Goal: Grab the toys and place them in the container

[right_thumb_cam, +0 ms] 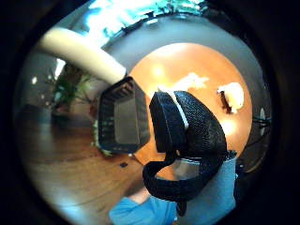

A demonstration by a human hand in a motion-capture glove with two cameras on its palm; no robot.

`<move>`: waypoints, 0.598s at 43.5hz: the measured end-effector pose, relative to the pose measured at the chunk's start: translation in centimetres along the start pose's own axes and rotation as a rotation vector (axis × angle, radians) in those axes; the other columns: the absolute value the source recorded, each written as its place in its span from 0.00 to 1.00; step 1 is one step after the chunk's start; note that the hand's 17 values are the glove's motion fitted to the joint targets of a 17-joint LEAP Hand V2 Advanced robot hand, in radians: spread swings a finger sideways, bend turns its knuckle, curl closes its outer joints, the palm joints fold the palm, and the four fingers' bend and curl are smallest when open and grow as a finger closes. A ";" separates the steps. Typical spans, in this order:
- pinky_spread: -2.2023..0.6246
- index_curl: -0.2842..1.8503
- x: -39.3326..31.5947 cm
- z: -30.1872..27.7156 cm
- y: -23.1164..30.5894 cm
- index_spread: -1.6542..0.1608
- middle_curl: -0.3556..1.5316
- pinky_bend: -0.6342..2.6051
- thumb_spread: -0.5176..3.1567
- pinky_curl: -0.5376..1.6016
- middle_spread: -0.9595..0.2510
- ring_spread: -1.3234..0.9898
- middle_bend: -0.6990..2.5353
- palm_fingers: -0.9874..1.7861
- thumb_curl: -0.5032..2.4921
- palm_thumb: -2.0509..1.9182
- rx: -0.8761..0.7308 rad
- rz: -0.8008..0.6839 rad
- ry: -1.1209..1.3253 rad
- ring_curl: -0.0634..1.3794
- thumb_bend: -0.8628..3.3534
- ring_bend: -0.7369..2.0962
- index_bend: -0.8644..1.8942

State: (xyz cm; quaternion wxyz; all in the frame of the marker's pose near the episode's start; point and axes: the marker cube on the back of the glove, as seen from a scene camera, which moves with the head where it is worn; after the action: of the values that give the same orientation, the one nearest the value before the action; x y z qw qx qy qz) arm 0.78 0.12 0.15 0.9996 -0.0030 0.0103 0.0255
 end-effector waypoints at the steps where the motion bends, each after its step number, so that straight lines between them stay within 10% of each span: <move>1: 0.76 0.23 0.3 0.1 0.0 0.78 0.29 0.40 0.52 0.37 0.77 0.51 0.28 0.37 0.20 0.51 -0.001 0.006 0.016 0.10 0.20 0.33 0.37; 26: 0.80 0.23 3.9 6.2 3.6 0.77 0.34 0.45 0.49 0.41 0.75 0.52 0.27 0.32 0.23 0.51 -0.088 0.002 -0.109 0.15 0.20 0.33 0.35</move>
State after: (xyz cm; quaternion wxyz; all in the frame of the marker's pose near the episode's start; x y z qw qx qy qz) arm 4.65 3.95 6.27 0.9976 -0.0457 -0.0451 0.0272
